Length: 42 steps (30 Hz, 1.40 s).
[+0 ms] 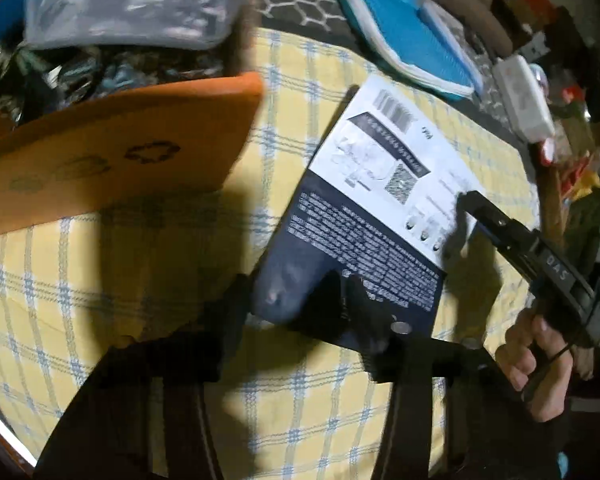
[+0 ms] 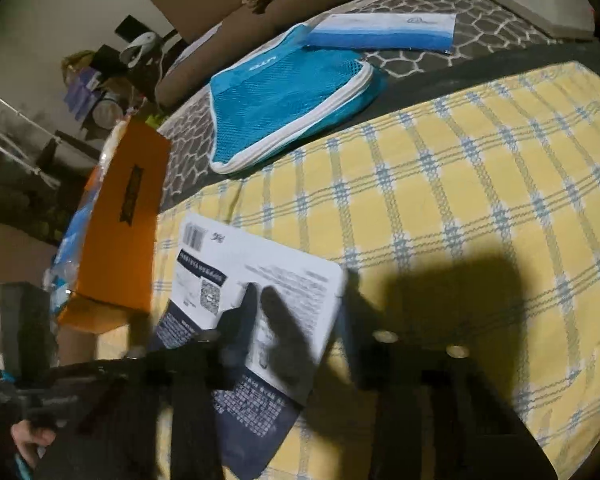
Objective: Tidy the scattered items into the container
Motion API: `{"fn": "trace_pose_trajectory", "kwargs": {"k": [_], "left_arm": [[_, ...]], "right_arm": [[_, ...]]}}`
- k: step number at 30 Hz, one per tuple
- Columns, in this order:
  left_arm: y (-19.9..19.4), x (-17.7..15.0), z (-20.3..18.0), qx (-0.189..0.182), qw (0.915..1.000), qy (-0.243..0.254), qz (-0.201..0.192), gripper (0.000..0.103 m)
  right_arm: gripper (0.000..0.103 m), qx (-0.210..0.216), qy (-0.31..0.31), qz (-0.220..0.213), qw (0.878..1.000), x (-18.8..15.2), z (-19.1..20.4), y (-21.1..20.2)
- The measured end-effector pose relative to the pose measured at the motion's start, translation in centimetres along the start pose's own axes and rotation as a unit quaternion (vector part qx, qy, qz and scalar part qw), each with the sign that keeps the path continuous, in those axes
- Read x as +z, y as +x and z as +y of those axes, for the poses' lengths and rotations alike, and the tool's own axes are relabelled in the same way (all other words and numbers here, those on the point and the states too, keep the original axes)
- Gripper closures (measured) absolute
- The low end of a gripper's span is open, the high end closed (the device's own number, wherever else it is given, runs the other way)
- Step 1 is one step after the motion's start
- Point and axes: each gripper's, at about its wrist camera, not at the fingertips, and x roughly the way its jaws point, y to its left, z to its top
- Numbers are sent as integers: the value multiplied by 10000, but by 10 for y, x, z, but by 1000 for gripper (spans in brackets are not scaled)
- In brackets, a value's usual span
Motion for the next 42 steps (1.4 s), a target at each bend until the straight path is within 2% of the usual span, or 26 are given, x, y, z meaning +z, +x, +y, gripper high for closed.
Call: {"fn": "trace_pose_trajectory", "kwargs": {"k": [3, 10, 14, 19, 21, 24, 27, 33, 36, 40, 42], "left_arm": [[-1, -1, 5, -133, 9998, -71, 93, 78], [-17, -1, 0, -286, 9996, 63, 2, 78], [-16, 0, 1, -219, 9998, -12, 43, 67], [-7, 5, 11, -208, 9992, -323, 118, 64], [-6, 5, 10, -297, 9987, -401, 77, 48], [-4, 3, 6, -308, 9986, -419, 73, 37], [-5, 1, 1, -204, 9990, -407, 38, 37], [-22, 0, 3, -346, 9987, -323, -190, 37], [-32, 1, 0, -377, 9984, -222, -372, 40], [-32, 3, 2, -331, 9986, -246, -336, 40], [-27, 4, 5, -356, 9985, -340, -243, 40]], "right_arm": [[84, 202, 147, -7, 9997, -1, -3, -3], [86, 416, -90, -81, 9991, 4, 16, -13], [86, 390, -308, -14, 9988, 3, 25, -10], [86, 321, -629, 153, 9974, -3, 30, -8], [87, 377, -687, 223, 9967, -6, 31, -8], [87, 377, -761, 332, 9958, -11, 32, -8], [87, 364, -788, 524, 9948, -18, 35, -5], [87, 410, -991, 989, 9893, -31, 51, -7], [87, 218, -1304, 1261, 9832, -44, 65, -6], [87, 61, -1686, 1427, 9753, -55, 77, -2], [84, 32, -1686, 1393, 9758, -56, 76, -1]]}}
